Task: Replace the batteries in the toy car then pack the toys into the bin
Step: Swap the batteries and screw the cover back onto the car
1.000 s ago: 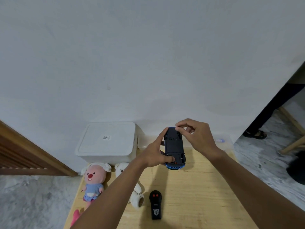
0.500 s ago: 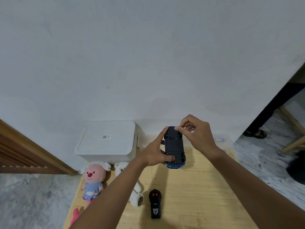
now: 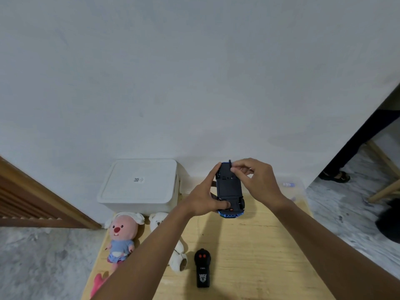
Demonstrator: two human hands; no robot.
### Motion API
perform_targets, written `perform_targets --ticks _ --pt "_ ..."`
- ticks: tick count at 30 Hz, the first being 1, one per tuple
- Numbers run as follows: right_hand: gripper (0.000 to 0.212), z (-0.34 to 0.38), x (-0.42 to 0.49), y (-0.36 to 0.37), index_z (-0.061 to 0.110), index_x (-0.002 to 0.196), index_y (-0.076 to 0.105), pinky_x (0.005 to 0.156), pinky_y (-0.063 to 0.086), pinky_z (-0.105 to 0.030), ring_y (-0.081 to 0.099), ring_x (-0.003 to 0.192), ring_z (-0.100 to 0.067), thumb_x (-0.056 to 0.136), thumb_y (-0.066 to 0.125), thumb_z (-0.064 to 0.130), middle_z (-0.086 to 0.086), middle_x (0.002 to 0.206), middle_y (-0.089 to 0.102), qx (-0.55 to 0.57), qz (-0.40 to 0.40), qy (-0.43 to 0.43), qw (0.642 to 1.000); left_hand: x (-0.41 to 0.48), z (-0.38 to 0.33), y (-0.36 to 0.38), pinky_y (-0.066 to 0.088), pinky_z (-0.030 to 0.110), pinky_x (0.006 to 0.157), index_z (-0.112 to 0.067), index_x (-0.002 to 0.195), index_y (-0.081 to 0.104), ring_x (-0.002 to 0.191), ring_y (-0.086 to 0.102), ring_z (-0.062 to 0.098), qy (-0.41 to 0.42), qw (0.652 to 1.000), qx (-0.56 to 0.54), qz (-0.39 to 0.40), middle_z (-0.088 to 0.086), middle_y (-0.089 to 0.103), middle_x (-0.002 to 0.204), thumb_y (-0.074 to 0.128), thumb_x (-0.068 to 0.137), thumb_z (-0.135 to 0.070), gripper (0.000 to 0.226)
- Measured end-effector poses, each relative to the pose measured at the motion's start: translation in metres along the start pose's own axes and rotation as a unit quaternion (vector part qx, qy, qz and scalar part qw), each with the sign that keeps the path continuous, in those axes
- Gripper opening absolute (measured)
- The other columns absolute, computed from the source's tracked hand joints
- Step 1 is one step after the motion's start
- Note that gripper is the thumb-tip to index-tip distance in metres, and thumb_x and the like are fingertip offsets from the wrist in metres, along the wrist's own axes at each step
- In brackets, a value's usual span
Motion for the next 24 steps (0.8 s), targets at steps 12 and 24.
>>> perform_targets --ticks 12,24 --pt "0.017 -0.019 -0.008 0.026 0.033 0.098 0.075 0.086 0.051 -0.031 0.062 0.09 -0.004 0.083 0.079 0.027 0.022 0.096 0.069 -0.137 0.136 -0.023 0.981 0.004 0.01 0.004 0.065 0.049 0.079 -0.063 0.152 0.011 0.1 0.074 0.025 -0.047 0.999 -0.02 0.015 -0.002 0.053 0.133 0.083 0.078 -0.008 0.116" --pt "0.012 -0.013 -0.006 0.027 0.038 0.098 0.077 0.088 0.045 -0.031 0.055 0.1 -0.008 0.087 0.074 0.037 0.018 0.109 0.062 -0.215 0.273 -0.105 0.932 0.006 0.02 0.001 0.064 0.051 0.081 -0.065 0.151 0.01 0.104 0.072 0.026 -0.072 0.997 -0.018 0.017 -0.005 0.052 0.131 0.084 0.078 -0.009 0.118"
Point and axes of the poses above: each hand's wrist, its own x-axis towards the middle knuckle, its own y-axis out of the palm, z = x × y, the point moved 5 cm from there along x, towards the middle knuckle
